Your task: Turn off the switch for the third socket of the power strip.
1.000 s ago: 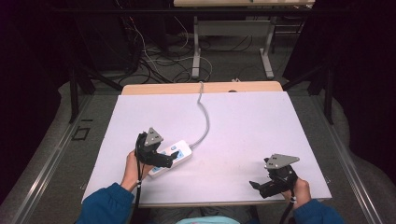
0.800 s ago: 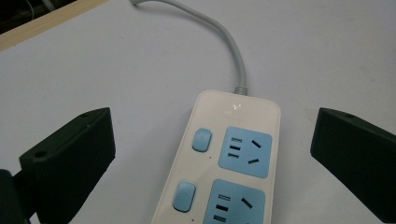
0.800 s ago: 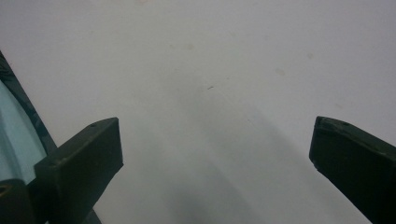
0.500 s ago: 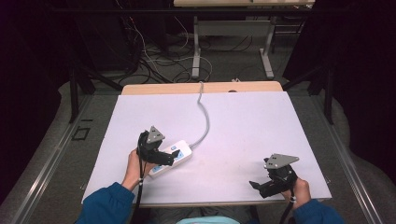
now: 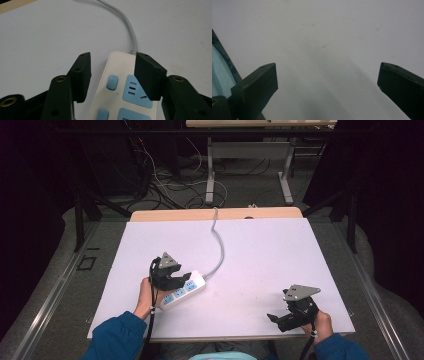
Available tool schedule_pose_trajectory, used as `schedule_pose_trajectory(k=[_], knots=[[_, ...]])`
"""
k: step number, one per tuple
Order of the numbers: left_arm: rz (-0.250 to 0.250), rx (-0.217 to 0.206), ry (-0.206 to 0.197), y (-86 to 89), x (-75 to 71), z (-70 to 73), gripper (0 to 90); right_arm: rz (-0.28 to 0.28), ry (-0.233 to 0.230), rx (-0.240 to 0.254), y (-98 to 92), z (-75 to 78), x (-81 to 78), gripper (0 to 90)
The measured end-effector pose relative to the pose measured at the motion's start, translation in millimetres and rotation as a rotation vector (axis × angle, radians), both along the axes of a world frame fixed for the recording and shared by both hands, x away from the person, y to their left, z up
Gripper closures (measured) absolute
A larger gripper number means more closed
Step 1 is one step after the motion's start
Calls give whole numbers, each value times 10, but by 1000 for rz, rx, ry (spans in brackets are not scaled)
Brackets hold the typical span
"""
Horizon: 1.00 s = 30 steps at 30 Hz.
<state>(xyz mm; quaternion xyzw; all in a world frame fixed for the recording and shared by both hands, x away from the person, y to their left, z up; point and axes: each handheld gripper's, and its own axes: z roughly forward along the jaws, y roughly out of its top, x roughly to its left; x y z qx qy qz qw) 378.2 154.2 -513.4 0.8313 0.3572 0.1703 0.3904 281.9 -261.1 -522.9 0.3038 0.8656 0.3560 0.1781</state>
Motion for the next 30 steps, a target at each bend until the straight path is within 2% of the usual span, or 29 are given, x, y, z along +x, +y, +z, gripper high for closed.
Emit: schedule_pose_trajectory(k=[5, 8, 10, 11, 12, 14, 15, 16, 23, 26, 30], knots=[[-1, -11, 7, 27, 14, -3, 561, -4, 3, 1, 1, 0, -4, 25], [-11, -15, 16, 36, 12, -12, 626, -1, 1, 2, 0, -1, -2, 25], [-17, -14, 22, 40, 4, -11, 685, -2, -2, 0, 0, 1, -2, 25], [-18, -16, 18, 42, 2, -10, 746, -7, 10, 2, 2, 3, -8, 25], [-18, -20, 16, 42, -5, -10, 746, -7, 10, 2, 2, 3, -8, 25], [-17, -28, 15, 48, -15, -7, 832, -7, 9, 2, 1, 2, -9, 25], [-25, -19, 19, 65, -21, 1, 832, -7, 9, 2, 1, 2, -9, 25], [-26, -23, 17, 77, -29, 3, 887, -7, 8, 2, 1, 3, -9, 25], [-5, -19, 23, 205, -93, 28, 900, -4, 10, -1, 1, 5, -10, 25], [-1, 0, 41, 289, -130, 34, 900, -4, 8, 0, -1, 4, -10, 25], [8, 5, 53, 381, -157, 48, 900, 0, 6, -2, 1, 4, -8, 25]])
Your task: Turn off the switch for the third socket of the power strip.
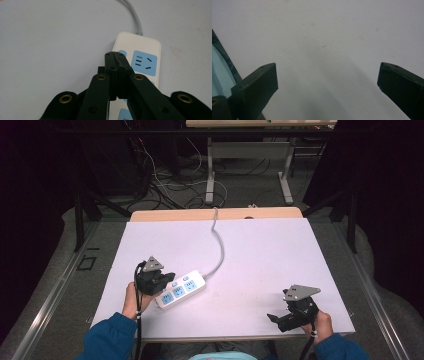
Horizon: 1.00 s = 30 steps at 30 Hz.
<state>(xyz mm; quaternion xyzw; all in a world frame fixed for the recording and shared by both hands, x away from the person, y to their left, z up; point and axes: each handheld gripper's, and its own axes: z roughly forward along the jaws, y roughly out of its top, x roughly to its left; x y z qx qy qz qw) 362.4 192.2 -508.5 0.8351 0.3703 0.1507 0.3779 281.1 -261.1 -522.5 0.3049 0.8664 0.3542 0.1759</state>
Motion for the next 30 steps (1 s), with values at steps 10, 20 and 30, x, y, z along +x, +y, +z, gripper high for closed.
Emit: schedule_pose_trajectory(k=[10, 20, 30], knots=[[9, 50, 42, 132, -75, -42, 900, -9, -6, 11, 3, -6, -1, 26], [2, 89, 81, 191, -125, -97, 900, -1, -6, 2, -1, -2, 6, 27], [14, 108, 97, 183, -109, -158, 900, -4, 3, 1, -1, 0, 2, 27]])
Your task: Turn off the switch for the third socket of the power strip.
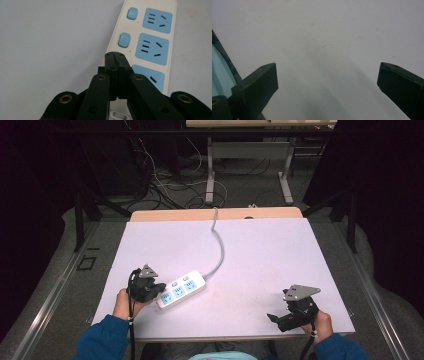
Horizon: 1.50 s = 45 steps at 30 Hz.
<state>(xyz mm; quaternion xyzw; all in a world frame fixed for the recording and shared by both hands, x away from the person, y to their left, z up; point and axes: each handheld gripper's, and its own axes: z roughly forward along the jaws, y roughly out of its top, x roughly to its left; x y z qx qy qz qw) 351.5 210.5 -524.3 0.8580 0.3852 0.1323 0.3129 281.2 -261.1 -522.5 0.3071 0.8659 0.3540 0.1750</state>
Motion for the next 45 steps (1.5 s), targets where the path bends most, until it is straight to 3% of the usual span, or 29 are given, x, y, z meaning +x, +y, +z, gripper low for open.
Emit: schedule_pose_trajectory(k=[6, 7, 10, 19, 20, 21, 22, 24, 27, 45], knots=[[-1, 6, 7, -1, 7, 3, 900, 6, 0, -9, -3, 5, 4, 27], [-20, 15, 29, 14, 17, 22, 900, 5, -6, -1, 0, -2, 6, 27], [-4, 9, 3, 1, 16, 1, 900, -2, -3, -1, 6, -3, 2, 27], [-9, 20, 7, -11, 20, 7, 900, -4, 10, -5, 4, 2, -4, 27], [-22, 31, 30, -5, 21, 26, 900, 5, -7, -4, -1, -3, 7, 27], [-21, 31, 31, -9, 19, 27, 900, -1, 5, -10, 0, 5, -1, 27], [-6, 27, 7, -21, 14, 8, 900, -3, 11, -6, 4, 4, -6, 28], [8, 9, 16, -30, 6, 1, 900, -4, 4, -9, 4, 3, -1, 27], [-10, 27, 10, -20, 19, 9, 900, -10, 11, -6, 7, 1, -6, 27], [-22, 35, 11, -28, 24, 0, 900, -5, 5, -4, 8, -4, -1, 28]])
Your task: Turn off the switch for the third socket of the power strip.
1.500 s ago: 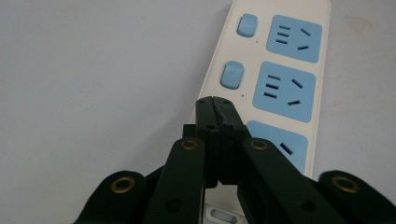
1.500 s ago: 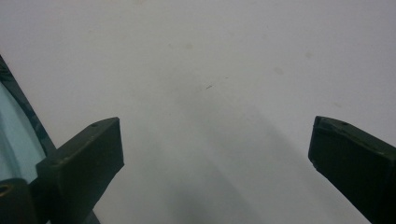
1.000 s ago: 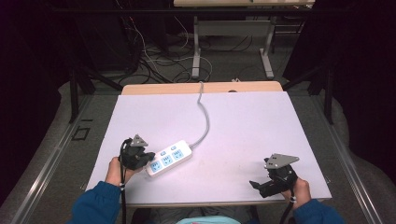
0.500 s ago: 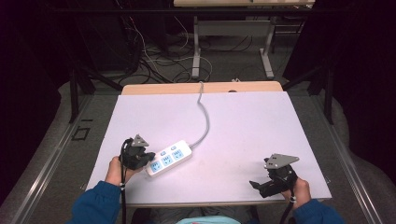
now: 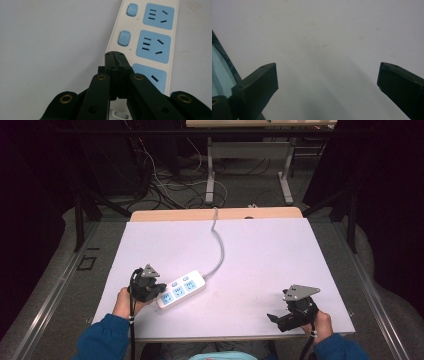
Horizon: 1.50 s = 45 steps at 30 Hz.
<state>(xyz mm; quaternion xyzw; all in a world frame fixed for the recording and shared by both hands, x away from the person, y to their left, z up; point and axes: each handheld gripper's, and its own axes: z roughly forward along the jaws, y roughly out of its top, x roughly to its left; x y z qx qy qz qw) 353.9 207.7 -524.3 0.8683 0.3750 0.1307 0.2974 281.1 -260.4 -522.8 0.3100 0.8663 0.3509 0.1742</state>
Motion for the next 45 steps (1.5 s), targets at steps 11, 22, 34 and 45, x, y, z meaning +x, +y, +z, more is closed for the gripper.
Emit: schedule_pose_trajectory(k=[11, 22, 34, 45], knots=[[-3, 6, 2, -3, 8, 5, 900, 1, -4, 7, -8, 1, -1, 29], [-4, 6, 8, 3, 17, 10, 900, 6, -8, 5, -13, 3, 2, 29], [-14, 1, 15, 5, 27, 14, 900, 6, -7, 8, -11, 0, 4, 29], [-22, 8, 17, 8, 30, 19, 900, 7, -7, 7, -11, 0, 5, 30]])
